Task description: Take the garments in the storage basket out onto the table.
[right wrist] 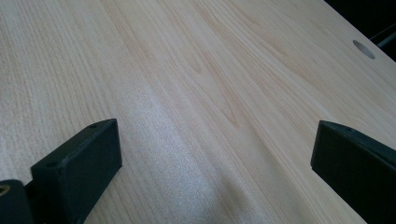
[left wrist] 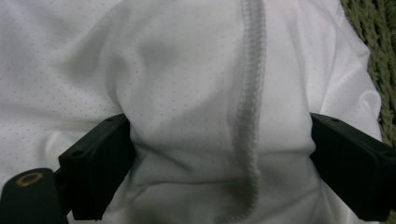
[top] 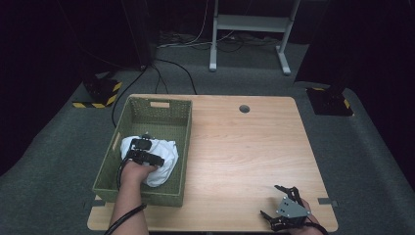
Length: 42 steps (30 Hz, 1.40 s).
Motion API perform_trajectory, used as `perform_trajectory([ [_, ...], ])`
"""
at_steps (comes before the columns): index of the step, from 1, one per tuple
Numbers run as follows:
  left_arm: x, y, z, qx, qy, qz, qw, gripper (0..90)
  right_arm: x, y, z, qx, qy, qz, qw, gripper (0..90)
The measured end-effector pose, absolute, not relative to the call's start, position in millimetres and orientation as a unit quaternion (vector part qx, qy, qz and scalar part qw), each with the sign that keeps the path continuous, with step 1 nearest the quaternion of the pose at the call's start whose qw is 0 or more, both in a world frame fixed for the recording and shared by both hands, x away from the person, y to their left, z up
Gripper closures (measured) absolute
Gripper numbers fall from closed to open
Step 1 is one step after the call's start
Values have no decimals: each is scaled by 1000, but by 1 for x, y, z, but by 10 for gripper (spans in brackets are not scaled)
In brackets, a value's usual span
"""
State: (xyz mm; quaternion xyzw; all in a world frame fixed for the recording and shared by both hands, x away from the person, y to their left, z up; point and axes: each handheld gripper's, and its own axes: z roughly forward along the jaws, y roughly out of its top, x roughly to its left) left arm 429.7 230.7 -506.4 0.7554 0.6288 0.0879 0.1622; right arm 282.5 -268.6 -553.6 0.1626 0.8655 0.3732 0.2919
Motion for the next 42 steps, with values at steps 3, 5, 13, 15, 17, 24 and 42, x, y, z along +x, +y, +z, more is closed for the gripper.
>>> perform_trajectory([
  [3,430,229,-509,757,628,88,158,66,282,-269,-554,163,865,373,292,16],
  [5,430,229,-511,757,629,87,154,68,282,-269,-554,163,865,373,292,16],
  [13,431,229,-512,757,630,81,152,128,282,-269,-554,162,865,373,294,16],
  [15,431,228,-511,758,629,79,154,175,282,-269,-554,161,865,373,294,16],
  [17,430,228,-510,759,627,77,155,227,282,-269,-554,161,865,373,294,16],
  [24,428,227,-504,763,621,83,157,415,282,-269,-554,161,865,373,294,16],
  [42,424,221,-486,768,607,117,167,600,283,-269,-553,161,865,373,293,16],
])
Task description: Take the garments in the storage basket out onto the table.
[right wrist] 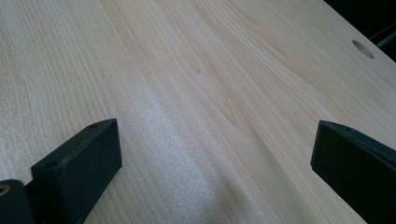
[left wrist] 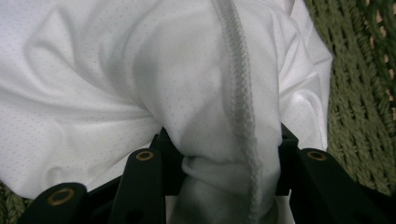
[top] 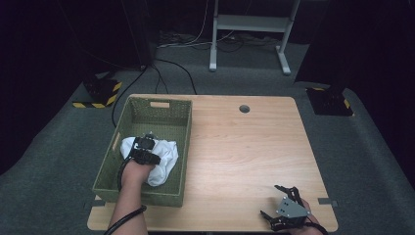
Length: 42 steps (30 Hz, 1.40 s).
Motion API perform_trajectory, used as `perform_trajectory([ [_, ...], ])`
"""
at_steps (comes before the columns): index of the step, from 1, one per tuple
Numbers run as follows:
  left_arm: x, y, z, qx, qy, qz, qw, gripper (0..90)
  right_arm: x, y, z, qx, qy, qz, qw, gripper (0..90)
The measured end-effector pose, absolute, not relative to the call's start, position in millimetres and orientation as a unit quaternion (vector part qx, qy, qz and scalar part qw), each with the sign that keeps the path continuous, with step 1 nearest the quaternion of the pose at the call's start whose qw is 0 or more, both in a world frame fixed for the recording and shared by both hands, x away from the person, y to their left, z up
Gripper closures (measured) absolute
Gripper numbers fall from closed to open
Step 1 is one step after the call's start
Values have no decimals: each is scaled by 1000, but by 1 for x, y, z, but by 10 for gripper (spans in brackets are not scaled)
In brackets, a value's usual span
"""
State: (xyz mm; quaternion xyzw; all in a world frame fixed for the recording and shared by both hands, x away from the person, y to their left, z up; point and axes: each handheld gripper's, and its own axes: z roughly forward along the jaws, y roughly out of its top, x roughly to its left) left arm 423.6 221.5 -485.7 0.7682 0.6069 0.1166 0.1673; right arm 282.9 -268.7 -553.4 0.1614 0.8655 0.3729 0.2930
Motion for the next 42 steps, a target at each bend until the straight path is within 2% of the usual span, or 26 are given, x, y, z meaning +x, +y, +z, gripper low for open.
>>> perform_trajectory([
  [8,414,225,-466,743,610,154,228,608,283,-269,-553,162,866,372,293,16],
  [21,380,218,-438,718,571,221,332,605,283,-268,-554,164,865,371,294,16],
  [30,364,211,-436,714,555,256,341,604,283,-268,-554,166,866,370,294,16],
  [42,343,211,-430,679,549,286,394,605,283,-268,-554,165,865,371,295,16],
])
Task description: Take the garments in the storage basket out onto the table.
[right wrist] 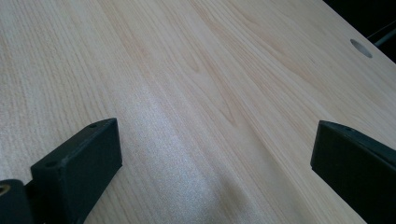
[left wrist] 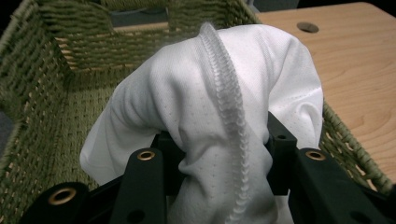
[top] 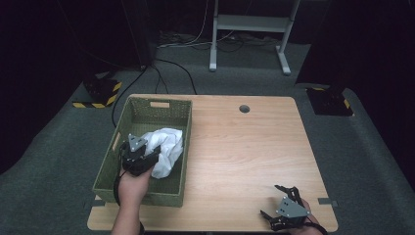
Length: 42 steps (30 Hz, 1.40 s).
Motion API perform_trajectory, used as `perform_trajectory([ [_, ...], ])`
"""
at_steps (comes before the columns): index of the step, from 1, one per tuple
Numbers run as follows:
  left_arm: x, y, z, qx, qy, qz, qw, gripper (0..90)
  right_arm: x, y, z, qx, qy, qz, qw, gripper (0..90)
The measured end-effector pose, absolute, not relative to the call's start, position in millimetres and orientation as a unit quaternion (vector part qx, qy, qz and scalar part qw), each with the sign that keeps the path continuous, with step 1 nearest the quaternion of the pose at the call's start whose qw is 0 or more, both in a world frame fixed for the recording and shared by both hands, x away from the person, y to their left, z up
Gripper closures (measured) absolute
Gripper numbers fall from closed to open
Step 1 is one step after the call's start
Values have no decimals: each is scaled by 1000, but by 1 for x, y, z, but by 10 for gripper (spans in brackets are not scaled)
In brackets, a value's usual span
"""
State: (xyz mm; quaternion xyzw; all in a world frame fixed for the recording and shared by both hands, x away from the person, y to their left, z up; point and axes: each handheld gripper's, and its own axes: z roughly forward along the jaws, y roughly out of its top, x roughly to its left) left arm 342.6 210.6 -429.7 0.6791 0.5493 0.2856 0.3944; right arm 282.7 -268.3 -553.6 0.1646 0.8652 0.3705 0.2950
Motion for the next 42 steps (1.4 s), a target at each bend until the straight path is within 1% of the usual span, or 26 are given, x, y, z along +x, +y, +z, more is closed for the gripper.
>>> perform_trajectory([
  [9,329,206,-429,662,539,307,421,605,283,-268,-553,167,866,370,293,16],
  [12,330,207,-428,663,539,311,418,605,283,-268,-553,167,865,370,294,15],
  [17,327,210,-424,642,544,321,435,605,284,-268,-553,169,865,369,294,14],
  [31,314,207,-416,630,536,343,445,604,284,-268,-553,172,865,368,294,13],
  [42,304,200,-403,618,519,379,452,606,284,-268,-554,172,864,368,297,14],
])
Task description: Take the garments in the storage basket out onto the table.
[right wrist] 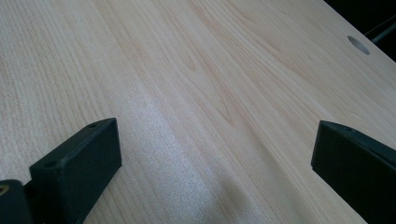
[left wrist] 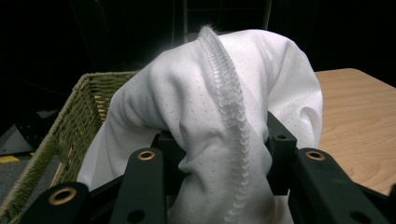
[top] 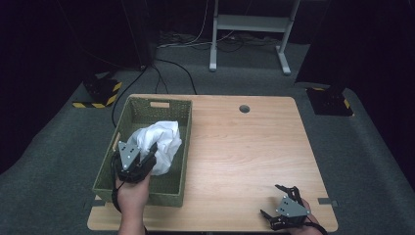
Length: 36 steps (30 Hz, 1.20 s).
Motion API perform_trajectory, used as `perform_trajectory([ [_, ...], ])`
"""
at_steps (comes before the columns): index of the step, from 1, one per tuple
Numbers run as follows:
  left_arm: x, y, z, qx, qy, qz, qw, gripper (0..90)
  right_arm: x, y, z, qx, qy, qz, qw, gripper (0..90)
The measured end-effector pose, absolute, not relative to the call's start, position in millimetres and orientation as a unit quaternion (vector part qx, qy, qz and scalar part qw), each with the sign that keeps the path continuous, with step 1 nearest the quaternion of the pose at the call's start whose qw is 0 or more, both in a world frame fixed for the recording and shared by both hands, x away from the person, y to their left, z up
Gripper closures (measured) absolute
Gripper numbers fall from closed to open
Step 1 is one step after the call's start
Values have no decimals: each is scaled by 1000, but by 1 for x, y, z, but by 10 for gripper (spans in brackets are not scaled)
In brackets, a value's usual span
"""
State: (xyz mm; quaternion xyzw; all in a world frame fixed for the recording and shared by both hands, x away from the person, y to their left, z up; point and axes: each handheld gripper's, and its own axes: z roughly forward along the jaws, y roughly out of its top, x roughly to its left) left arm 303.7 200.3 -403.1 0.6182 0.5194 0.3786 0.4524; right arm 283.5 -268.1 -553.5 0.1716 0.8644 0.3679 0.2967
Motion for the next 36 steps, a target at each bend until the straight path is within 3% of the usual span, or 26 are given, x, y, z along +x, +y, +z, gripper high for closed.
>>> perform_trajectory([
  [36,289,173,-385,606,476,377,514,607,284,-268,-553,171,865,369,294,18],
])
